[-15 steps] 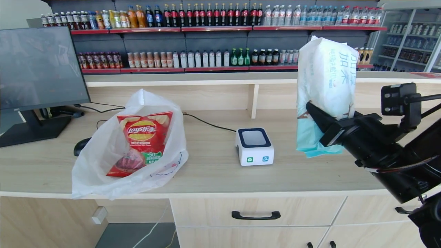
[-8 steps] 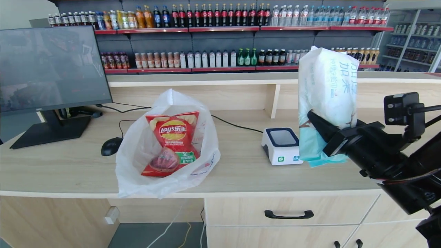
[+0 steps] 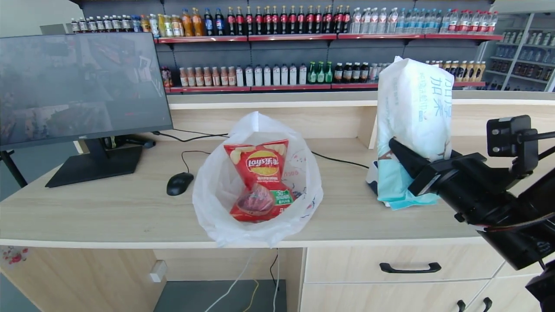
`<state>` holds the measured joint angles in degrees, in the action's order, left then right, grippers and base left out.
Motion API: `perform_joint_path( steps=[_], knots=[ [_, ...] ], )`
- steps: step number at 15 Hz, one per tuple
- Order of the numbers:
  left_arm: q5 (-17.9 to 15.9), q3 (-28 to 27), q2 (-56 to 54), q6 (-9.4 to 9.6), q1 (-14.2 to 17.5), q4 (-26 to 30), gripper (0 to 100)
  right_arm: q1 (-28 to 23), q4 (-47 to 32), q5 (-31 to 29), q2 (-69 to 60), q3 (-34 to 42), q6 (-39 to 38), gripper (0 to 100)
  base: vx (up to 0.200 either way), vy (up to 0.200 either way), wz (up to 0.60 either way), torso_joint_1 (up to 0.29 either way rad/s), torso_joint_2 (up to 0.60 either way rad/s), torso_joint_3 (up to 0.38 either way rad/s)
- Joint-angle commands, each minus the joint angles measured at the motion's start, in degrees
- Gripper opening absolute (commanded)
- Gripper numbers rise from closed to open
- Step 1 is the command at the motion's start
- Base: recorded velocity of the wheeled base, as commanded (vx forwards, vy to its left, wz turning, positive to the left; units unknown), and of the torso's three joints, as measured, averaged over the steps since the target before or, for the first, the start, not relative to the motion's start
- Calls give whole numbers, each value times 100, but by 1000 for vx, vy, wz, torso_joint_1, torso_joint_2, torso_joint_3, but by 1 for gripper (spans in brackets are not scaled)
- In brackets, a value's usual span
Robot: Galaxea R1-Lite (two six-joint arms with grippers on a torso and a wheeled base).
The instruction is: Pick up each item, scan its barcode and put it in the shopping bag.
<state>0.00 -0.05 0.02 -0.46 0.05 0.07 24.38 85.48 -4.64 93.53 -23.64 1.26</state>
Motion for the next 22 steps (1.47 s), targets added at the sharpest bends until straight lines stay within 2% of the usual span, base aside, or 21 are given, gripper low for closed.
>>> perform_joint_path(
  steps=[1, 7, 11, 12, 17, 20, 21, 22],
  knots=[
    [0, 5, -2, 11, -5, -7, 100, -4, 4, -19, -27, -1, -38, 0, 0, 200, 0, 2, 2, -2],
    [0, 5, -2, 20, 4, -7, 100, -4, 4, -28, -54, 272, -29, 0, 0, 0, 0, 0, 0, 0],
    [0, 5, -2, 2, 4, -7, 100, -74, 4, -54, -107, 246, -11, 0, 200, 0, 0, -2, -2, 1],
    [0, -4, 6, 2, 4, -7, 100, -83, 4, -54, -203, 175, -3, 0, 0, 0, 0, 0, 0, 0],
    [0, 5, -2, 2, 4, -7, 100, -30, 171, -63, -581, 799, -451, 0, 0, 0, 0, 0, 0, 0],
    [0, 5, -2, 2, -5, -7, 100, -21, 48, -212, -818, 615, -416, 0, 0, 0, 0, 0, 0, 0],
    [0, 5, -2, 2, -5, -7, 100, -21, -655, -265, -1319, 571, -380, 0, 0, 0, 0, 0, 0, 0],
    [0, 5, -2, 2, -5, -7, 100, -39, -1737, -309, -1847, 413, -380, 0, 0, 0, 0, 0, 0, 0]
  ],
)
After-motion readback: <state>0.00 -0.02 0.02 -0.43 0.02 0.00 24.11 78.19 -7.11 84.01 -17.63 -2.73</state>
